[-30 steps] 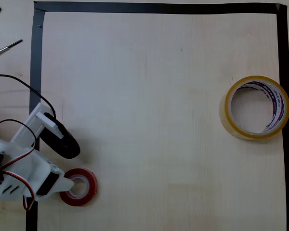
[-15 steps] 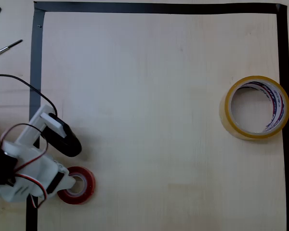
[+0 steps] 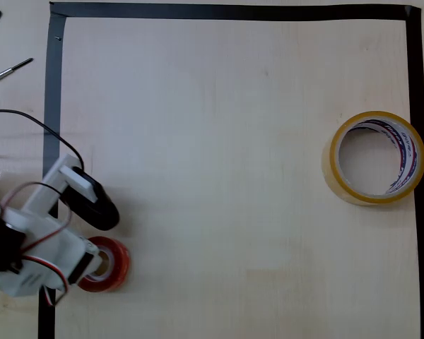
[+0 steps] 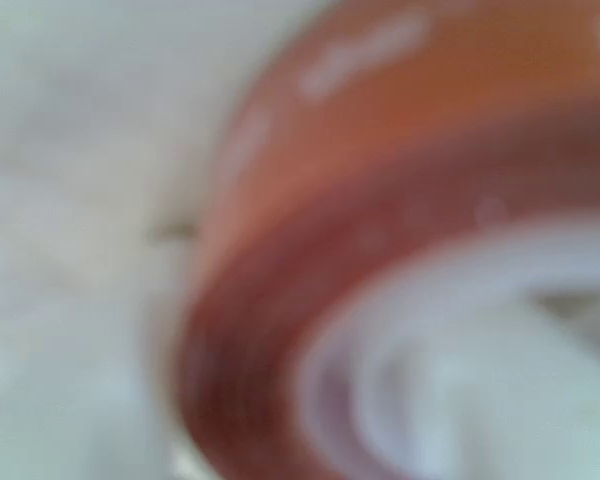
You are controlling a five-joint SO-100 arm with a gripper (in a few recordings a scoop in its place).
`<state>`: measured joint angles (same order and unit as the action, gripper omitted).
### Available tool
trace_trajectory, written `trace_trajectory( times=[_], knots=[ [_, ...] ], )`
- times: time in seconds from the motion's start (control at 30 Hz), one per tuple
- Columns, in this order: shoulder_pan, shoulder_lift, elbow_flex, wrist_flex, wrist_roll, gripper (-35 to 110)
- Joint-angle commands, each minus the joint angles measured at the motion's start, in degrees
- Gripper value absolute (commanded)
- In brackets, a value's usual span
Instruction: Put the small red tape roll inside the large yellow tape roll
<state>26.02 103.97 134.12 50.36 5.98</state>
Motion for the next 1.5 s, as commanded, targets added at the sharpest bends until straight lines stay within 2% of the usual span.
trace_trajectory(
  times=[0.0, 0.13, 0.3, 0.67, 0.83, 0.93, 1.23, 1.47],
  knots=[
    [-2.4, 15.9, 1.8, 0.1, 0.3, 0],
    [-7.6, 27.6, 4.1, -1.7, 0.7, 0],
    [-14.9, 31.6, 1.6, -5.6, 0.8, 0],
    [-23.5, 30.0, 0.0, -28.0, 2.4, 0],
    [-27.2, 22.7, -0.9, -40.6, 5.4, 0],
    [-27.7, 15.9, -5.3, -44.2, 6.6, 0],
    [-28.5, -0.4, -22.3, -47.3, 9.0, 0],
    [-29.8, -10.3, -29.3, -50.8, 10.4, 0]
  ],
)
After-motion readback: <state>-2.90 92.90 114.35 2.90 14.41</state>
